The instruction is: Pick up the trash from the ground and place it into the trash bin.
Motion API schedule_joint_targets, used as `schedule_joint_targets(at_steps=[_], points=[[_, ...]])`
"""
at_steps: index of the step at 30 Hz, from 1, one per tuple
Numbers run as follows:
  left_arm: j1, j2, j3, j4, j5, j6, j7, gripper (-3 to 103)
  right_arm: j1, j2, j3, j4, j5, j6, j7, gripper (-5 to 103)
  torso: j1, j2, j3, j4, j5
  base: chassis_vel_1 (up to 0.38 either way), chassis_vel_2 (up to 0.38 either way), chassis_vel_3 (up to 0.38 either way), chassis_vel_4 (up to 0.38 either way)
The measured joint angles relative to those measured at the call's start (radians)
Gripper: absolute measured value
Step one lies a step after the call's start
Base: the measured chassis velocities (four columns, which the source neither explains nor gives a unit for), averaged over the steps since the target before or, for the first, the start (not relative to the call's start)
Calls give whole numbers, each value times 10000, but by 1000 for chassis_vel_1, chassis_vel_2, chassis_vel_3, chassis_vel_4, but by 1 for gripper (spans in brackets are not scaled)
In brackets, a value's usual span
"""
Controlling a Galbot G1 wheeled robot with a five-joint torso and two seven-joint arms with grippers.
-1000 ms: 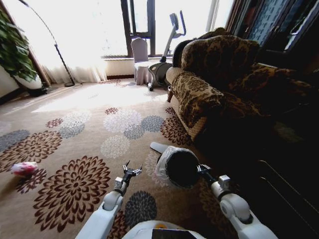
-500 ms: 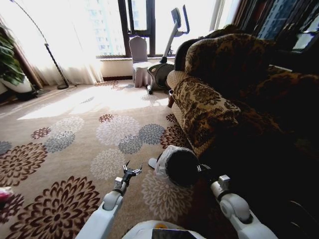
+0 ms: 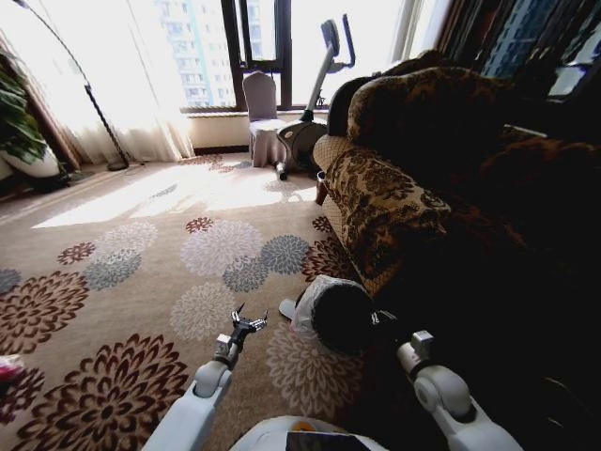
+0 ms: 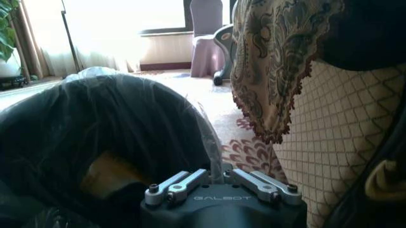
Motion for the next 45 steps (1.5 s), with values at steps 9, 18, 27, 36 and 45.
schedule_joint_targets(at_steps=[9, 18, 27, 36, 45], points=[[0, 0, 0, -4, 0, 0, -4, 100, 2, 0, 1, 0, -1, -2, 1, 1, 0, 0, 0, 0, -1, 0, 0, 0, 0], [0, 0, 0, -4, 0, 0, -4, 100, 2, 0, 2, 1, -2, -6, 2, 1, -1, 0, 0, -1, -1, 0, 0, 0, 0], [0, 0, 0, -5, 0, 0, -4, 100, 2, 0, 2, 0, -2, -11, 2, 1, -1, 0, 0, -1, -1, 0, 0, 0, 0], [0, 0, 0, -5, 0, 0, -4, 100, 2, 0, 2, 1, -2, -11, 2, 1, -1, 0, 0, -1, -1, 0, 0, 0, 0], [0, 0, 0, -5, 0, 0, -4, 100, 2, 0, 2, 1, -2, -11, 2, 1, -1, 0, 0, -1, -1, 0, 0, 0, 0]])
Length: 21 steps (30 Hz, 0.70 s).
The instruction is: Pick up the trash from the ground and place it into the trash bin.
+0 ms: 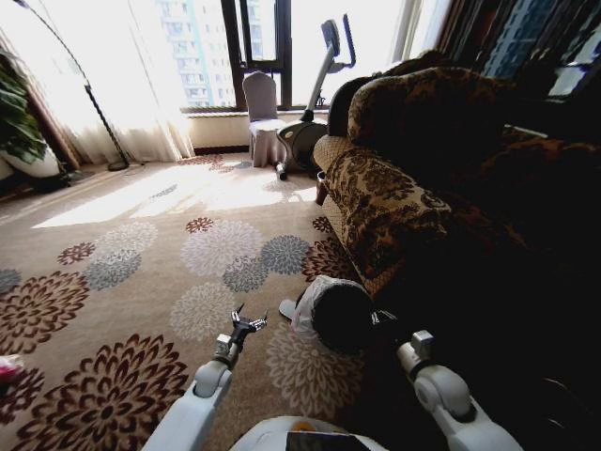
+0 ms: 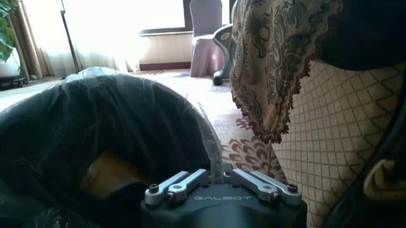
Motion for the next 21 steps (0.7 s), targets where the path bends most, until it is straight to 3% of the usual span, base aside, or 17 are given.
schedule_joint_targets(at_steps=[21], points=[[0, 0, 0, 0, 0, 0, 0, 100, 0, 0, 0, 0, 0, 0, 1, 1, -9, -29, -22, 0, 0, 0, 0, 0, 0]])
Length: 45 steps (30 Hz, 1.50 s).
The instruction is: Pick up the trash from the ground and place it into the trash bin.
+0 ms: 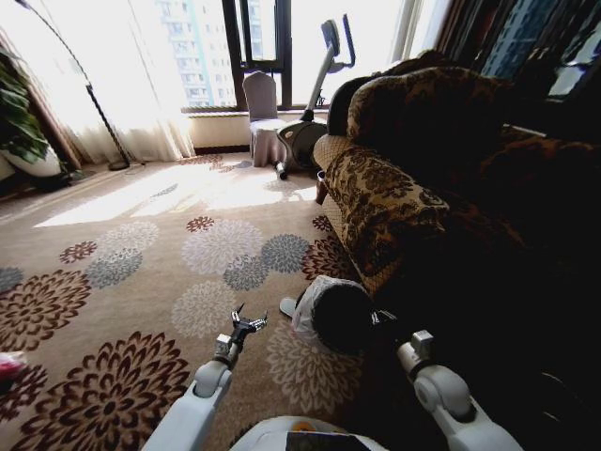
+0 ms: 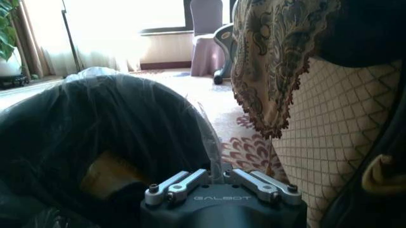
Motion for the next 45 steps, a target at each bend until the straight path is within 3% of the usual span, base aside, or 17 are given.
schedule_joint_targets(at_steps=[45], points=[[0, 0, 0, 0, 0, 0, 0, 100, 0, 0, 0, 0, -1, 0, 0, 1, -4, -13, -6, 0, 0, 0, 0, 0, 0]])
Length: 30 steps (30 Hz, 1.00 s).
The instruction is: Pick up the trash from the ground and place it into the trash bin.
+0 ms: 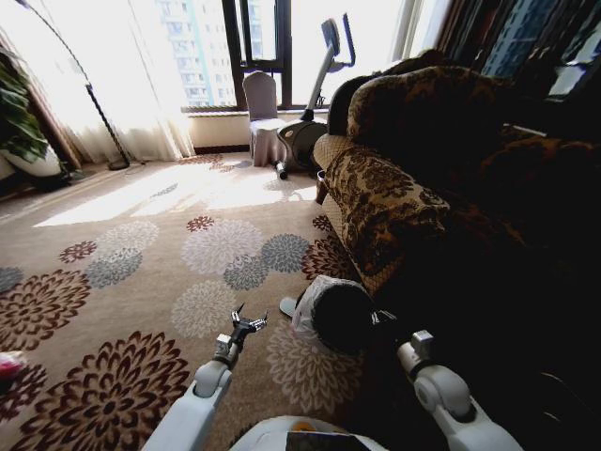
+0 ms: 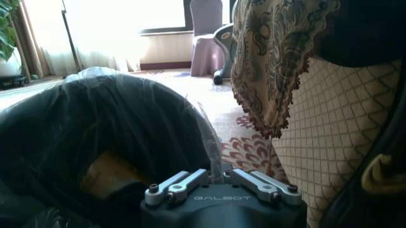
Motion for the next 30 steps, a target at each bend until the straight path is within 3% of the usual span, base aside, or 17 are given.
schedule_joint_targets(at_steps=[19, 23, 26, 30], points=[[8, 4, 0, -42, -10, 1, -7, 100, -56, 24, 58, 69, -1, 4, 11, 1, 1, 2, 1, 1, 0, 0, 0, 0, 0], [102, 79, -50, -788, -217, 73, -277, 100, -747, 349, 649, 936, -70, 130, 175, 1, 3, 2, 2, 2, 3, 0, 0, 0, 0], [288, 207, -128, -2063, -583, 228, -755, 100, -1706, 796, 1484, 2240, -124, 396, 466, 1, 0, 6, -2, -5, -11, 0, 0, 0, 0], [443, 323, -200, -3174, -916, 360, -1176, 100, -1987, 821, 1385, 2627, -42, 214, 615, 1, 0, 5, 0, 1, 3, 0, 0, 0, 0]])
